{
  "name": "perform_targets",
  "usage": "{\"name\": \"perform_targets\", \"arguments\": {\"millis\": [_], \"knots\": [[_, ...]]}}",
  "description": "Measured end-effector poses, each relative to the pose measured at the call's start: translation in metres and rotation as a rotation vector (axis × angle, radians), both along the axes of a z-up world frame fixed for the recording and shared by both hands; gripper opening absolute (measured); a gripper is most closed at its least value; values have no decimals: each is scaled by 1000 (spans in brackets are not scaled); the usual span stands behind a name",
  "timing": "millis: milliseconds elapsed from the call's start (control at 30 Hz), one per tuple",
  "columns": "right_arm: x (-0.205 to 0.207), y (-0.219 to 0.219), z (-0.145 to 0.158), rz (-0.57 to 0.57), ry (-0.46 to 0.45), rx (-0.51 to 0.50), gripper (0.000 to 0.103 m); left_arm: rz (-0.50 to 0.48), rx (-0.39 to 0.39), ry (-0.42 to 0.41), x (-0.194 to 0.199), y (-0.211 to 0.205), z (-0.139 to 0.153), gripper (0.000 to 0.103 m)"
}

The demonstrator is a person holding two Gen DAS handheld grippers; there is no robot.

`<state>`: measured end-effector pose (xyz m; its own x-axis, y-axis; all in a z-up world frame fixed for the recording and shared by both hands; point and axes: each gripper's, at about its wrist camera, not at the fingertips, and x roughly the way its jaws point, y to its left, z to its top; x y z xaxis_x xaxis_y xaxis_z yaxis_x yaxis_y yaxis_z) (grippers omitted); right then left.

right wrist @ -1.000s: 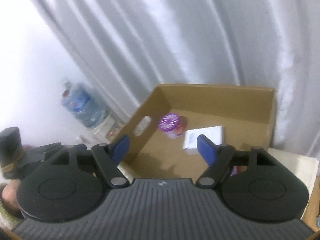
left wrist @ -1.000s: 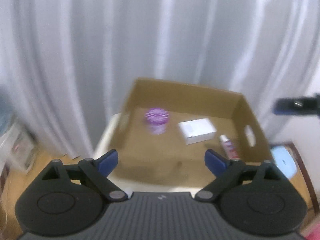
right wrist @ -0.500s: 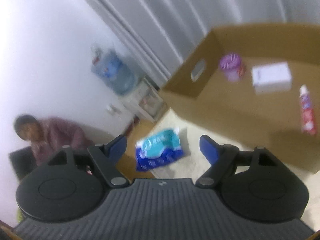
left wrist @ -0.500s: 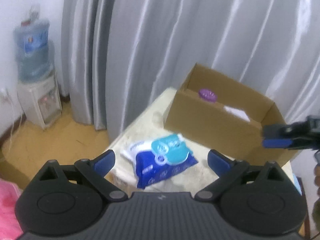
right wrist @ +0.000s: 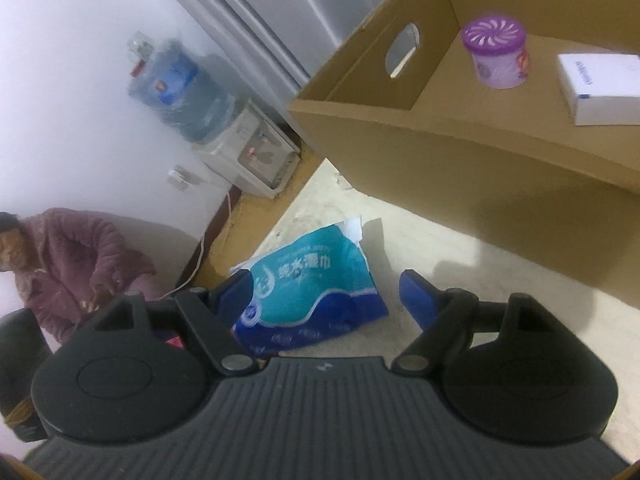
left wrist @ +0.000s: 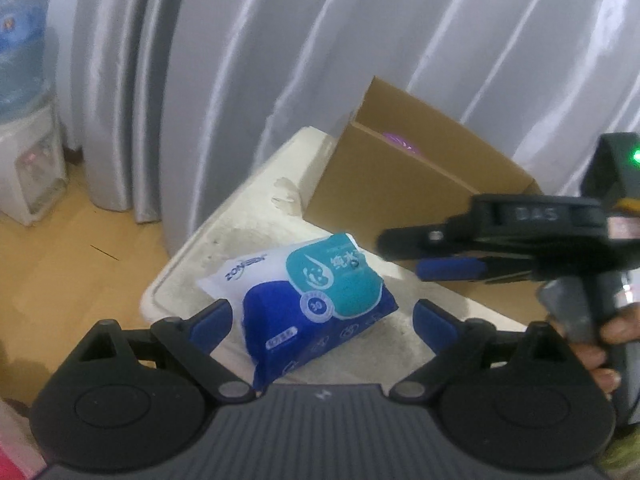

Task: Organize objects
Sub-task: 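Move the right gripper to the blue-and-teal wet wipes pack, then lower the open right gripper around the wet wipes pack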

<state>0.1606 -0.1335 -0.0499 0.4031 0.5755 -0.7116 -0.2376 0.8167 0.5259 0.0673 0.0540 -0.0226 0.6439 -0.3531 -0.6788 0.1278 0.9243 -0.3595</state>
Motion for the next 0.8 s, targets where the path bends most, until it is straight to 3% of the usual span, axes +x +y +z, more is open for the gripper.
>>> {"name": "perform_targets", "arguments": {"millis": [333, 800], "knots": [[27, 20, -26, 48, 103, 17, 83, -33, 14, 32, 19, -9, -10, 98], [19, 9, -28, 91, 162, 67, 87, -57, 61, 42, 19, -36, -7, 98]]}}
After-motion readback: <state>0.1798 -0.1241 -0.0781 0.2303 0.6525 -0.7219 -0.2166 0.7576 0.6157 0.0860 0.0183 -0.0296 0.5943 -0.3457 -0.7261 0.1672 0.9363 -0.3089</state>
